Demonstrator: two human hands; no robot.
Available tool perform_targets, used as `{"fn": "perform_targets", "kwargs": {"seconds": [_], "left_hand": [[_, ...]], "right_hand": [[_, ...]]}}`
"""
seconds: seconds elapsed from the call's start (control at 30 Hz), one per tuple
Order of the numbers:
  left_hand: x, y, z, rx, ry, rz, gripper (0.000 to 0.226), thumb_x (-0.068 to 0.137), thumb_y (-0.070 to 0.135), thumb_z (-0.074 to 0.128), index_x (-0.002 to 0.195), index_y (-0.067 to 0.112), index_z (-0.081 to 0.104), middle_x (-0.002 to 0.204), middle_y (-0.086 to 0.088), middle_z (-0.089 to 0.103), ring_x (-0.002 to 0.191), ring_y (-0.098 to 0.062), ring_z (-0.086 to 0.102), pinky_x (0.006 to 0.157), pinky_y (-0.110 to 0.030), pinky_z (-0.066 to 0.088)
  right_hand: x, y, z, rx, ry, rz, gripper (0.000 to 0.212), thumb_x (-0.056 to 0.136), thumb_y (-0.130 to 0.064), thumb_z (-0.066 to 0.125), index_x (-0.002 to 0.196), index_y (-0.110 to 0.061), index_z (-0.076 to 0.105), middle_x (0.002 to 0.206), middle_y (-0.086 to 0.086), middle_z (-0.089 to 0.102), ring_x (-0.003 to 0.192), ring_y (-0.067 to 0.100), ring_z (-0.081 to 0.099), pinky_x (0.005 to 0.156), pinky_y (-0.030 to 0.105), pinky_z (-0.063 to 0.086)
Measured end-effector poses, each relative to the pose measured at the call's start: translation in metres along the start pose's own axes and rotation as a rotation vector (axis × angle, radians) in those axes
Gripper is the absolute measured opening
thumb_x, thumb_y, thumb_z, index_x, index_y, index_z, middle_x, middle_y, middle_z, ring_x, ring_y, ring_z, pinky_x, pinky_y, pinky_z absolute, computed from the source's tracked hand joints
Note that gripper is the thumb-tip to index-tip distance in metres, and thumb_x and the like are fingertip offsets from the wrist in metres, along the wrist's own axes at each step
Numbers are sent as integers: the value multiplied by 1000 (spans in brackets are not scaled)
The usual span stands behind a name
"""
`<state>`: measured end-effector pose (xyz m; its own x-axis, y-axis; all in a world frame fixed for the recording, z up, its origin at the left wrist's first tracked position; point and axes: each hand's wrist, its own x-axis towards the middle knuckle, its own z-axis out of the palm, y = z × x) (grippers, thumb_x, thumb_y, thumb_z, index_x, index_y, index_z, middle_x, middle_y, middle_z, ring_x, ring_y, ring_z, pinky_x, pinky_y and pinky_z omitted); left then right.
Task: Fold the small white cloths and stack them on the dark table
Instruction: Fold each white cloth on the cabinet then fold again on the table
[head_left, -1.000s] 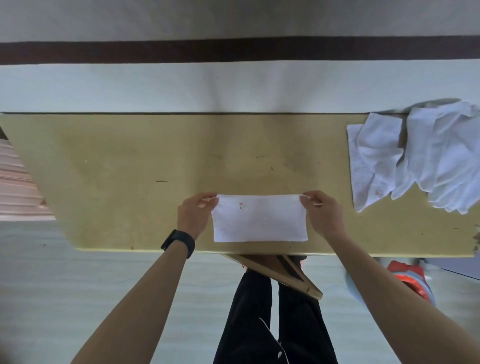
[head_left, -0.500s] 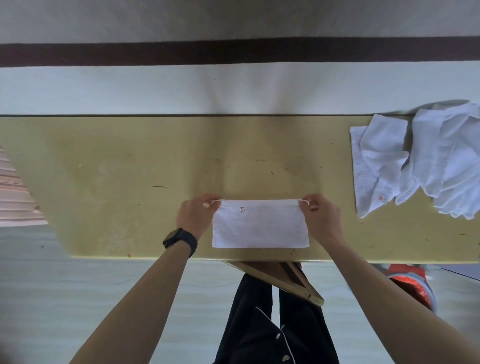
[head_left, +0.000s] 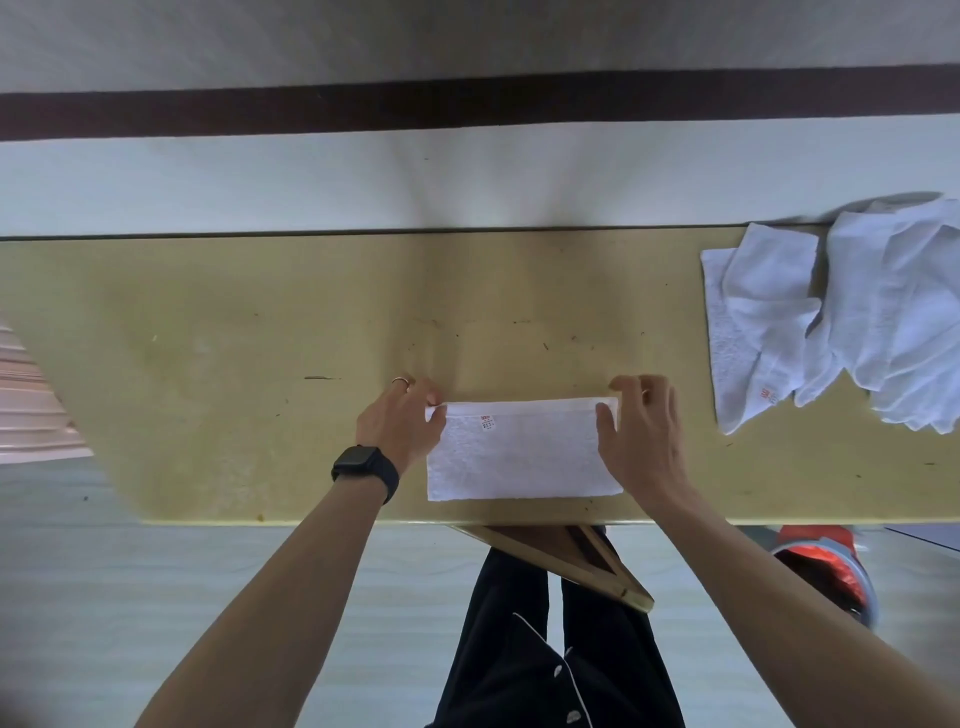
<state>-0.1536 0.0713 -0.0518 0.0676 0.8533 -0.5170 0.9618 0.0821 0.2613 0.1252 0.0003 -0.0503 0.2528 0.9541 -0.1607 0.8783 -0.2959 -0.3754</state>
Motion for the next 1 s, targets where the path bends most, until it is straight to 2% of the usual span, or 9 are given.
{"fn": "perform_targets", "kwargs": {"seconds": [0.1,0.2,0.27,0.37,0.53,0.6,0.73,0.87,1.0], "left_hand": [[0,0,0,30,-20,-1,18,97,38,50,108,27,59,113,7,57,82,-19,60,68,-28,42],[-6,-1,0,31,-32,-45,20,96,39,50,108,26,60,111,6,58,86,-20,61,71,-29,45],[-12,-1,-1,26,-44,-90,20,95,38,50,107,26,62,109,5,59,90,-22,61,76,-32,48],[-26,2,1,22,-89,-163,18,93,34,48,95,26,64,102,5,59,86,-23,59,78,-34,50],[-54,19,22,-70,-141,-187,23,92,41,48,88,28,65,94,4,58,78,-23,61,78,-36,52],[-62,24,30,-24,-138,-152,26,92,43,47,88,26,66,92,4,60,78,-24,60,78,-34,48],[-73,9,51,126,138,108,24,89,39,61,96,17,66,98,-3,68,92,-26,62,75,-37,51],[-79,-14,72,204,260,647,42,87,34,64,123,13,63,135,-7,58,124,-28,54,102,-43,47],[-90,-25,91,252,192,726,52,83,33,75,128,11,61,140,-6,53,129,-28,51,108,-44,41]], "right_hand": [[-29,-20,-3,74,-114,-10,12,94,-18,55,103,-11,58,95,4,59,86,26,56,73,33,45],[-43,-37,6,59,-352,192,30,97,-29,47,122,-14,52,116,5,55,101,26,53,79,35,43],[-30,-45,13,-56,-339,181,38,97,-34,43,130,-15,47,127,7,51,110,28,50,88,40,45],[8,-59,19,-119,-260,81,49,98,-36,41,143,-17,39,145,3,43,132,25,40,103,41,34],[50,-75,32,-174,-441,-261,60,102,-28,31,158,-21,11,166,-8,-2,152,13,-11,123,43,-2],[42,-70,34,-159,-410,-361,60,100,-19,35,157,-19,17,166,-5,6,152,13,-4,124,42,3],[-17,-38,28,-19,-204,-387,41,95,-22,50,134,-16,56,142,0,53,137,21,42,106,43,42],[-74,-1,31,-77,-234,-467,56,94,-37,57,144,-12,49,153,-1,43,141,18,39,110,40,38],[-101,22,42,-179,-273,-554,70,87,-42,66,145,-10,47,156,1,38,144,19,36,115,44,32]]}}
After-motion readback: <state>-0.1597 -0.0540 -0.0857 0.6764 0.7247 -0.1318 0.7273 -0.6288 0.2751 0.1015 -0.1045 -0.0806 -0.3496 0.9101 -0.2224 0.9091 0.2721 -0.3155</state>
